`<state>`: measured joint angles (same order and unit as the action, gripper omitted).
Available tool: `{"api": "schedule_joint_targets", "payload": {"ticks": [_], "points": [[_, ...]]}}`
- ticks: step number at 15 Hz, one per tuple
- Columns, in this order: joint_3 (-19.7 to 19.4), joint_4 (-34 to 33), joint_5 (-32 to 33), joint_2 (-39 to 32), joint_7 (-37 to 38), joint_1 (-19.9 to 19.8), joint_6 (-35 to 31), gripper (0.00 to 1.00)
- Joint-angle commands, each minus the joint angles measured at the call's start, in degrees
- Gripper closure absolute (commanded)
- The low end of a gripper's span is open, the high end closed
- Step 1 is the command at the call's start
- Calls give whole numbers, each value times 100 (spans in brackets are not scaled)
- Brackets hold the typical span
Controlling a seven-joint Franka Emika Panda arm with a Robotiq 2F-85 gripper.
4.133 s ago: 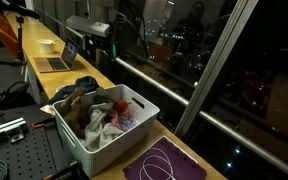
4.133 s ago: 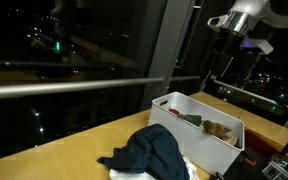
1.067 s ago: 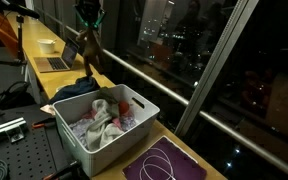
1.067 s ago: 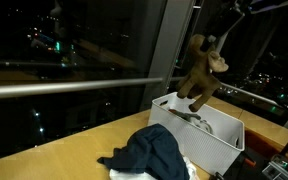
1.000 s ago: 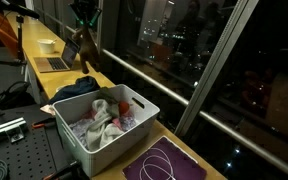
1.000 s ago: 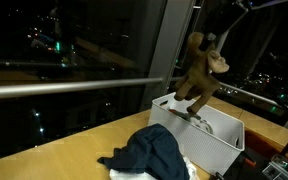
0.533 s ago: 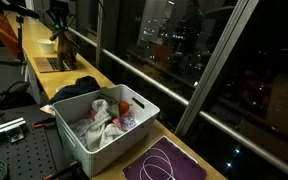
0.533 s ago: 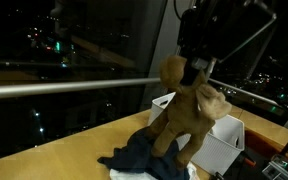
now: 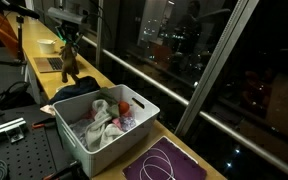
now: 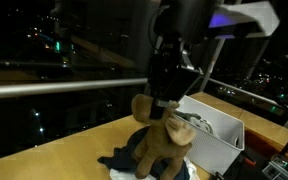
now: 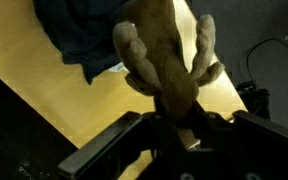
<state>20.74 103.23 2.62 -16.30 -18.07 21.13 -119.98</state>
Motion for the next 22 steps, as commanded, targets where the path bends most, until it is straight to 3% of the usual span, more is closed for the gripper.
{"api": "schedule_joint_targets", "payload": {"ticks": [1, 7, 14, 17, 22], "points": [[-292, 7, -420, 34, -467, -635, 192, 42], [-900, 586, -1280, 425, -1299, -1879, 31, 1], [-1585, 1519, -1781, 577, -2059, -2706, -284, 0], [-1704, 1990, -1805, 568, -2398, -2781, -982, 0], [-1663, 2747, -1195, 426, -2648, -2551, -2797, 0]]}}
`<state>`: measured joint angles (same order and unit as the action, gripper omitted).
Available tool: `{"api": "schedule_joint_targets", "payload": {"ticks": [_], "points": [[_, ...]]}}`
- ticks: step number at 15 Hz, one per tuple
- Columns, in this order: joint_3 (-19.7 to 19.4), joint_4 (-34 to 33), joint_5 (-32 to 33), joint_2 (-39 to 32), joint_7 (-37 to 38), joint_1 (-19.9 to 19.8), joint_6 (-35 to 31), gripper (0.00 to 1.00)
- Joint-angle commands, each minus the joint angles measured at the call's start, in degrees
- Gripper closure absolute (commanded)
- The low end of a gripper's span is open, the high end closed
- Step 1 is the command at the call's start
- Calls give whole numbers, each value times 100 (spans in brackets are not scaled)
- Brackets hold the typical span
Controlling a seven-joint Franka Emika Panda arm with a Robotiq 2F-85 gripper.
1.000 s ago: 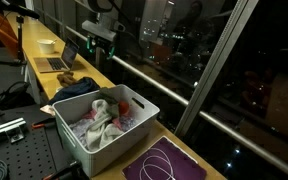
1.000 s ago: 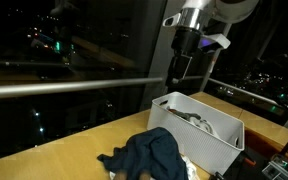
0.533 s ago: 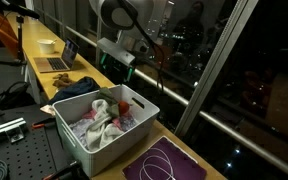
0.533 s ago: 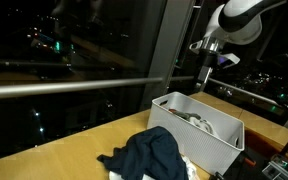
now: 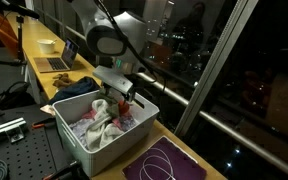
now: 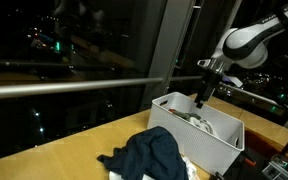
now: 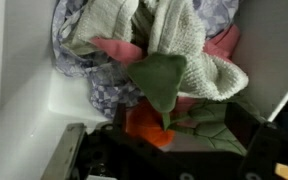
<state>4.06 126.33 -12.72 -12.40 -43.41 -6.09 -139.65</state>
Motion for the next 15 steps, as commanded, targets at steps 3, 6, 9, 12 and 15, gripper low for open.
{"api": "schedule_joint_targets", "payload": {"ticks": [3, 6, 9, 12, 15], "points": [[12, 749, 800, -120, 33, 291, -1474, 0], [33, 873, 1037, -331, 82, 272, -1633, 0], [45, 872, 1057, -489, 64, 174, -1592, 0], [22, 872, 1088, -597, 95, 98, -1645, 0], [-10, 914, 1116, -615, 121, 22, -1700, 0]]}}
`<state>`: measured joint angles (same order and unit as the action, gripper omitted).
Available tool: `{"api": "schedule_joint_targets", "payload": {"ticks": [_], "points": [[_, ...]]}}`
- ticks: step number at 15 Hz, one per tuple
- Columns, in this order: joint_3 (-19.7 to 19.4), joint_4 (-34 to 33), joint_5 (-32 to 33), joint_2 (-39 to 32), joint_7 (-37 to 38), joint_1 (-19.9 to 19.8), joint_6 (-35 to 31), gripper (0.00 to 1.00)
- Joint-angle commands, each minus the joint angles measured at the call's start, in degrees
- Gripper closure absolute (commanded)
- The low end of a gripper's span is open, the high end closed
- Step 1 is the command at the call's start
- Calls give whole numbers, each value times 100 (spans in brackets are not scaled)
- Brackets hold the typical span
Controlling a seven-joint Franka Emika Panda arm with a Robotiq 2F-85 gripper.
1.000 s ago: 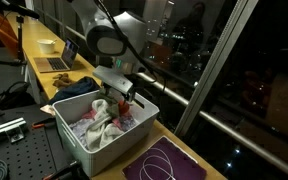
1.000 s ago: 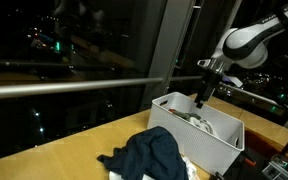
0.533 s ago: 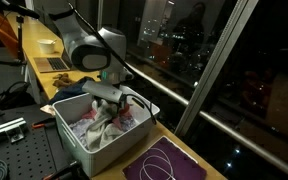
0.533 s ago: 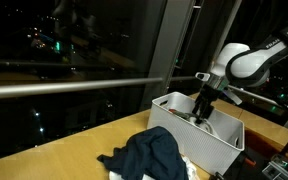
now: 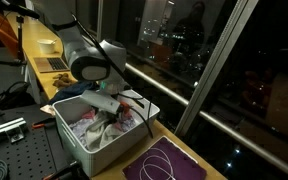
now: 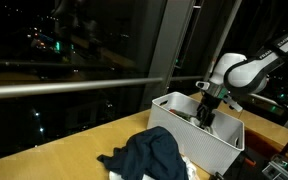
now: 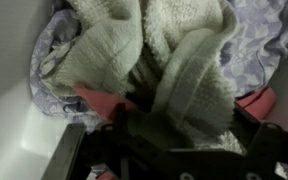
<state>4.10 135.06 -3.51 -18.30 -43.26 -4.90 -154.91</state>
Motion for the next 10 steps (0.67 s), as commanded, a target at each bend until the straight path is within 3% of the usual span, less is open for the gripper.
{"api": "schedule_joint_targets", "payload": {"ticks": [1, 10], "points": [[-66, 53, 272, -37, 179, -76, -232, 0], [-673, -454, 2233, -916, 1965, 723, -655, 0]]}}
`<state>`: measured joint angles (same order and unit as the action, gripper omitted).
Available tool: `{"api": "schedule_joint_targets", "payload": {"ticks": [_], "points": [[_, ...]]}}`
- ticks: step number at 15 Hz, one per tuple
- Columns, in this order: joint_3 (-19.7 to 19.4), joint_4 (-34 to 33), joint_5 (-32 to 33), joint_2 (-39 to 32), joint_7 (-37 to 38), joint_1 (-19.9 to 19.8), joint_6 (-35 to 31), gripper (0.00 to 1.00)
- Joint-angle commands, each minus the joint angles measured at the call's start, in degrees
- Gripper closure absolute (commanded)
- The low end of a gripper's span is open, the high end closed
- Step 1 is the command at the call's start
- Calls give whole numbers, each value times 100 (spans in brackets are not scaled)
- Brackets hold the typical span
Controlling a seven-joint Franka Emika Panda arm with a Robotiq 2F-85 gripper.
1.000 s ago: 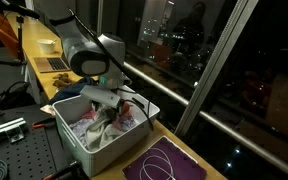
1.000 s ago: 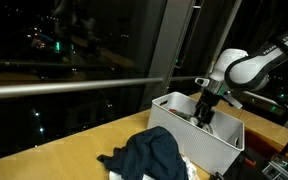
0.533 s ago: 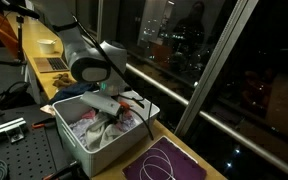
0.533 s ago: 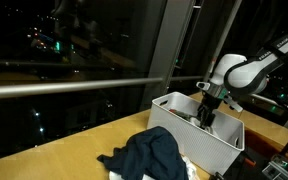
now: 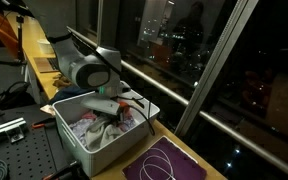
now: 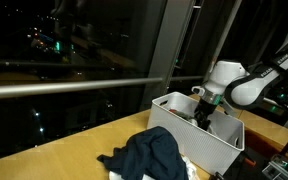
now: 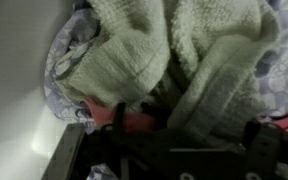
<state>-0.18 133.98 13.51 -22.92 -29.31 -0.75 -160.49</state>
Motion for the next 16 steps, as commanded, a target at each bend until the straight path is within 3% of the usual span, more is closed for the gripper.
{"api": "schedule_joint_targets", "payload": {"ticks": [1, 5, 6, 8, 16], "points": [[-283, -408, 651, -563, 726, 375, -69, 0], [-294, -562, 802, -802, 989, 415, 9, 0], [-259, -578, 762, -799, 999, 378, 42, 25], [-186, -532, 695, -679, 950, 298, 68, 34], [538, 18, -34, 426, 263, -498, 197, 94]]}}
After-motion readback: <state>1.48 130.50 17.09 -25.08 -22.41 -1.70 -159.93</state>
